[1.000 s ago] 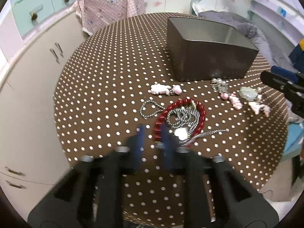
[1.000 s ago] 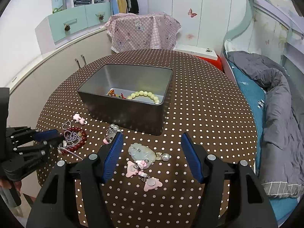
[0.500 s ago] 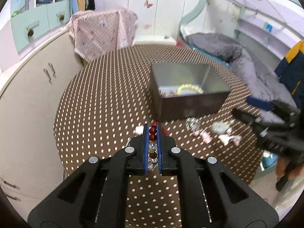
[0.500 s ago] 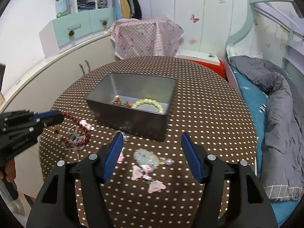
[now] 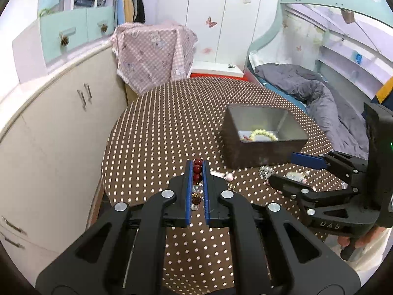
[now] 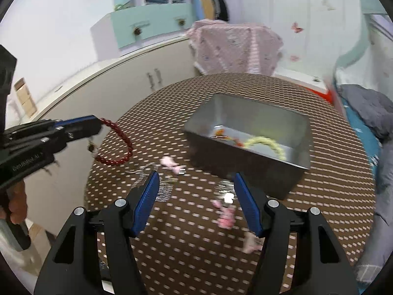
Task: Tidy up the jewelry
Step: 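Carry the dark red bead bracelet over the metal tin with left tool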
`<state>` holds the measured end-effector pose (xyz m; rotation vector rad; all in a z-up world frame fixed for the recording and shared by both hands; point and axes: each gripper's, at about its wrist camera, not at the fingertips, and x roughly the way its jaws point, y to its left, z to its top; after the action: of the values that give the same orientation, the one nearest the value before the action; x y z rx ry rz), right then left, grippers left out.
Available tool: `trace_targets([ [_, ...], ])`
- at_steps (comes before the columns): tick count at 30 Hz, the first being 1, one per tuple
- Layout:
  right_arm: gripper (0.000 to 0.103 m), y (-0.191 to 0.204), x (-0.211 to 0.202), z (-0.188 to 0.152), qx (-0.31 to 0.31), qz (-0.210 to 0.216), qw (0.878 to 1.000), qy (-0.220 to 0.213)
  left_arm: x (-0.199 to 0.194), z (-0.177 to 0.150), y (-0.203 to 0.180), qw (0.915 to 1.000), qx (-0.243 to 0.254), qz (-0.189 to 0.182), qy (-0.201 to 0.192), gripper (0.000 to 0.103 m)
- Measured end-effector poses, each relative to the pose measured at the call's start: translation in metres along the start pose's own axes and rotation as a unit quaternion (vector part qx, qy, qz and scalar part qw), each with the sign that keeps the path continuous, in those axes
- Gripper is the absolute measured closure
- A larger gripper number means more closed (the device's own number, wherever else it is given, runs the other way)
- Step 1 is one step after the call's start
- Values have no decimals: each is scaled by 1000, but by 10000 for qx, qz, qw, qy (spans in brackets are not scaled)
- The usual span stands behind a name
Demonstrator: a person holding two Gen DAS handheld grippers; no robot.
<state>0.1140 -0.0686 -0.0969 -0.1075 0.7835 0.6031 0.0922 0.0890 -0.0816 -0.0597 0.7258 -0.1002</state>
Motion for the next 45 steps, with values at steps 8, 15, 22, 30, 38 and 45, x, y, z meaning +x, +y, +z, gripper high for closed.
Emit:
trace_targets([
  [8,72,14,45,7,30,349,9979,549,19,-17,24,9990,-296,-118,301,95],
  [15,93,21,70,8,-15,242,9956,910,25,-20,37,9983,-451,-173,320,95],
  [22,98,15,64,6,123,357,9949,935,27,-19,41,9982,-507,-174,275,95],
  [30,98,3,43,11,270,287,9967,705,22,-8,33,9988,-396,-256,112,95],
  [38,98,-13,15,19,348,67,9988,333,12,12,24,9987,-247,-397,-198,95],
  [45,98,-37,-13,30,478,-235,9985,-97,5,36,8,9967,-17,-602,-553,95],
])
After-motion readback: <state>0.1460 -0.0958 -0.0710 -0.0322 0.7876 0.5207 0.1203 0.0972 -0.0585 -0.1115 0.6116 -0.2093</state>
